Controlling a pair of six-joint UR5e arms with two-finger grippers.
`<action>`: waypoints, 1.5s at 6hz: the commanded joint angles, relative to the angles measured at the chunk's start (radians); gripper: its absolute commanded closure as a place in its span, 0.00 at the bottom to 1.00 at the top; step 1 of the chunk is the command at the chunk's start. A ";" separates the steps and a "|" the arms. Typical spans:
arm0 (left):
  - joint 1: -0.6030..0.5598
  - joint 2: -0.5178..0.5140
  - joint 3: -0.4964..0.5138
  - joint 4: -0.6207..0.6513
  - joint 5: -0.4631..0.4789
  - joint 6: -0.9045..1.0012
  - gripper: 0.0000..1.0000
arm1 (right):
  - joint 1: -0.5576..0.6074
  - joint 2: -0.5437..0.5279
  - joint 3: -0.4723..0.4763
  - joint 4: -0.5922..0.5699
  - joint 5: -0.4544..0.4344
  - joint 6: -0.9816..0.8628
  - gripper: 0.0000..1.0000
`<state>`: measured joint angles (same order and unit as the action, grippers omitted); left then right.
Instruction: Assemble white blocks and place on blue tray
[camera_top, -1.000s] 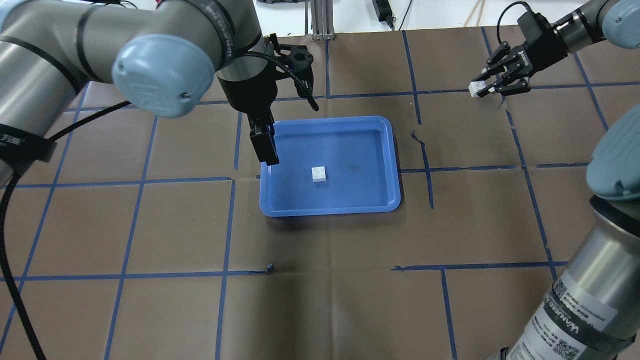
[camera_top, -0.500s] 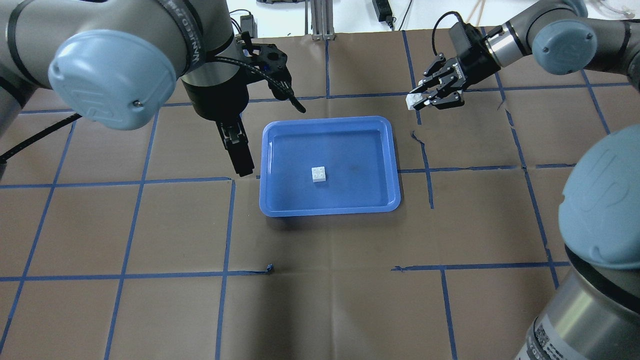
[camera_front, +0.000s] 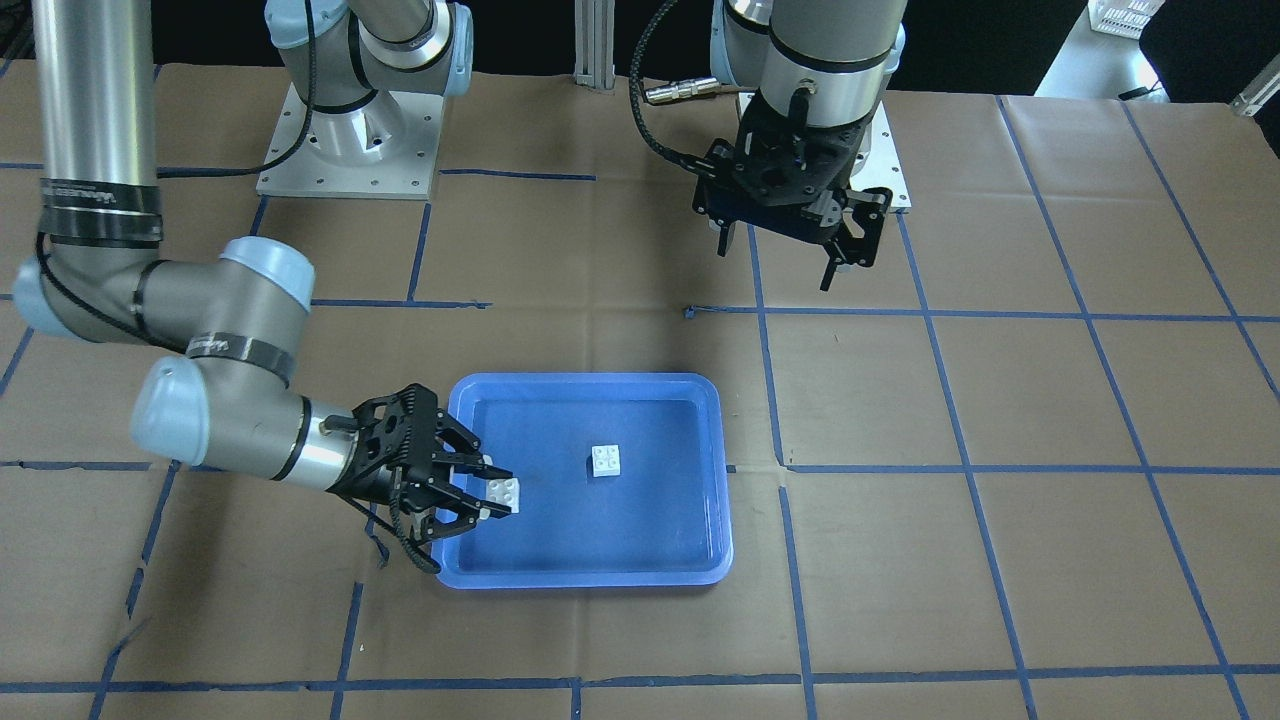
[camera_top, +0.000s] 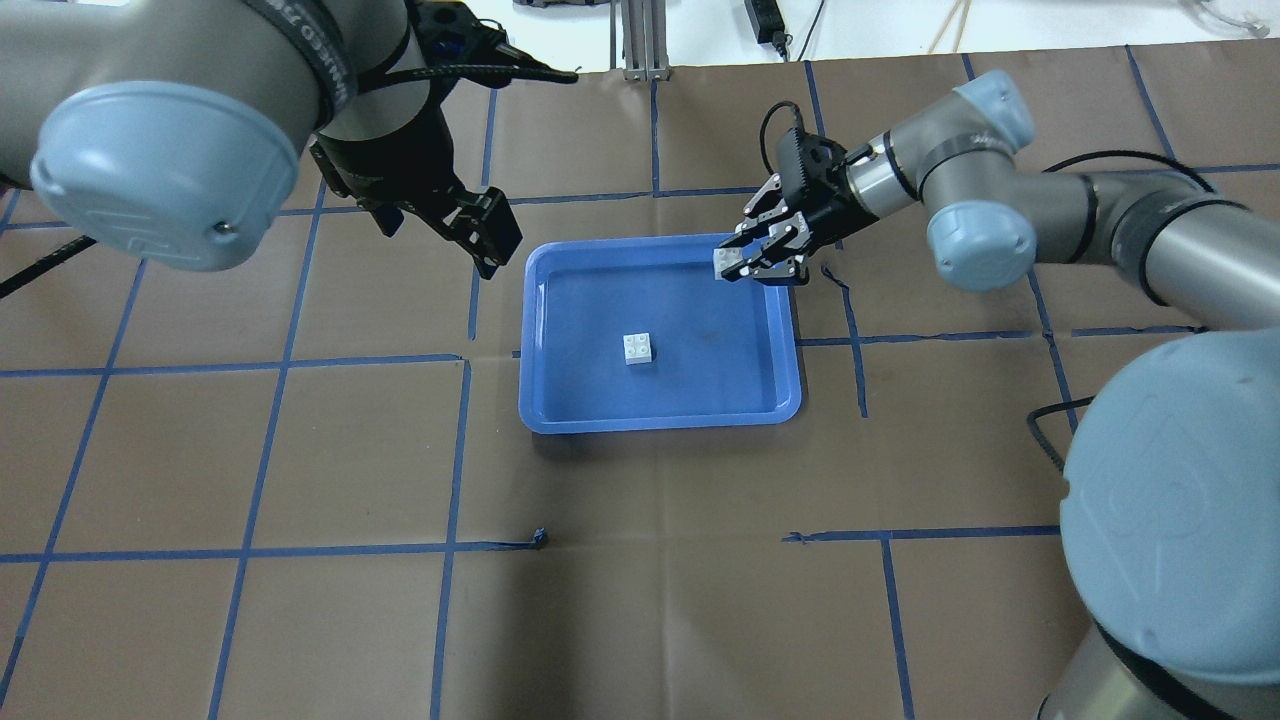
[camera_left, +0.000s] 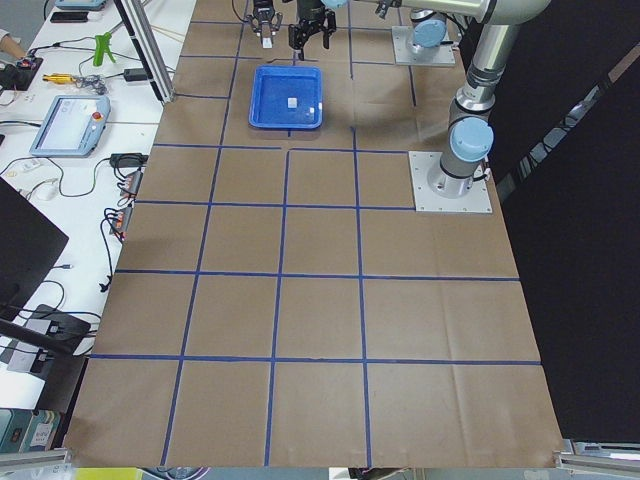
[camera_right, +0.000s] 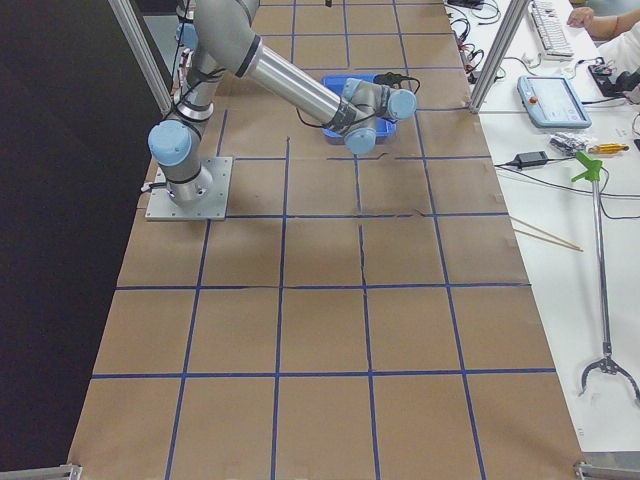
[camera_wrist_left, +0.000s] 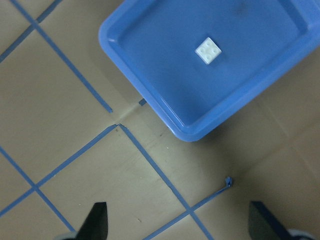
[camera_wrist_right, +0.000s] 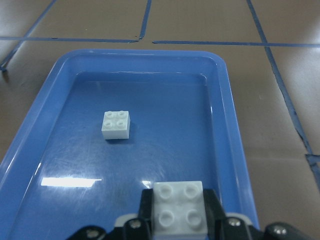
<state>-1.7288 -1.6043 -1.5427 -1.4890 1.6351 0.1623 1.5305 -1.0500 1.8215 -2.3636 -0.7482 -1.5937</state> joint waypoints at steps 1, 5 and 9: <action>0.087 0.055 -0.007 0.006 -0.004 -0.107 0.00 | 0.048 0.021 0.160 -0.381 0.001 0.240 0.70; 0.103 0.098 -0.010 -0.131 -0.040 -0.190 0.00 | 0.066 0.036 0.205 -0.391 0.001 0.238 0.70; 0.106 0.098 -0.011 -0.128 -0.038 -0.188 0.00 | 0.077 0.054 0.202 -0.390 0.004 0.248 0.70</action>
<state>-1.6233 -1.5065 -1.5538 -1.6171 1.5968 -0.0271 1.6043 -1.0058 2.0252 -2.7528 -0.7444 -1.3502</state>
